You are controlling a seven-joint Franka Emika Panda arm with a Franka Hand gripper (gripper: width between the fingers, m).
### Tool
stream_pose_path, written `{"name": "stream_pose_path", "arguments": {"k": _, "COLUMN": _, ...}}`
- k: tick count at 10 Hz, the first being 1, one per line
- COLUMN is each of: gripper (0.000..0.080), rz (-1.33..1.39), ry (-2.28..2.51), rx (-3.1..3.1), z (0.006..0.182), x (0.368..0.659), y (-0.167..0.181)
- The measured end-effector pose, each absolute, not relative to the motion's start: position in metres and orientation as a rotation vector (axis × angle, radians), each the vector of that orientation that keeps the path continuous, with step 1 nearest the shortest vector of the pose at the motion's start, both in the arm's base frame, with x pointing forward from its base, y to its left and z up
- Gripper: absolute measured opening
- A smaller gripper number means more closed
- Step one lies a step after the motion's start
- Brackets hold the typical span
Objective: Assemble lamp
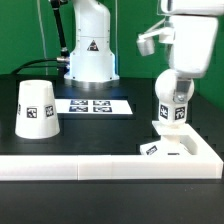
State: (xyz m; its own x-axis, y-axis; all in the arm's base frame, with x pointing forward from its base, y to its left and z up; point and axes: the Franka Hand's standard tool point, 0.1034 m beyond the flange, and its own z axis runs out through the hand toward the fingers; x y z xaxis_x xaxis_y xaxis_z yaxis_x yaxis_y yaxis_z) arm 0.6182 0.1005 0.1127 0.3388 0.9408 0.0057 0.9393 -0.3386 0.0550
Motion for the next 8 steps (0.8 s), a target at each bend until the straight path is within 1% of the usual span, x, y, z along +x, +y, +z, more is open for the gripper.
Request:
{"name": "stream_pose_path", "arguments": {"k": 5, "gripper": 0.0577, "rz": 0.071, "ry": 0.973, "rx": 2.957, "z": 0.1129, "x": 0.6198, "y": 0.1068}}
{"name": "stream_pose_path", "arguments": {"k": 8, "gripper": 0.0577, "rz": 0.082, "ry": 0.668, "rx": 3.043, "z": 0.1132, "x": 0.6213, "y": 0.1043}}
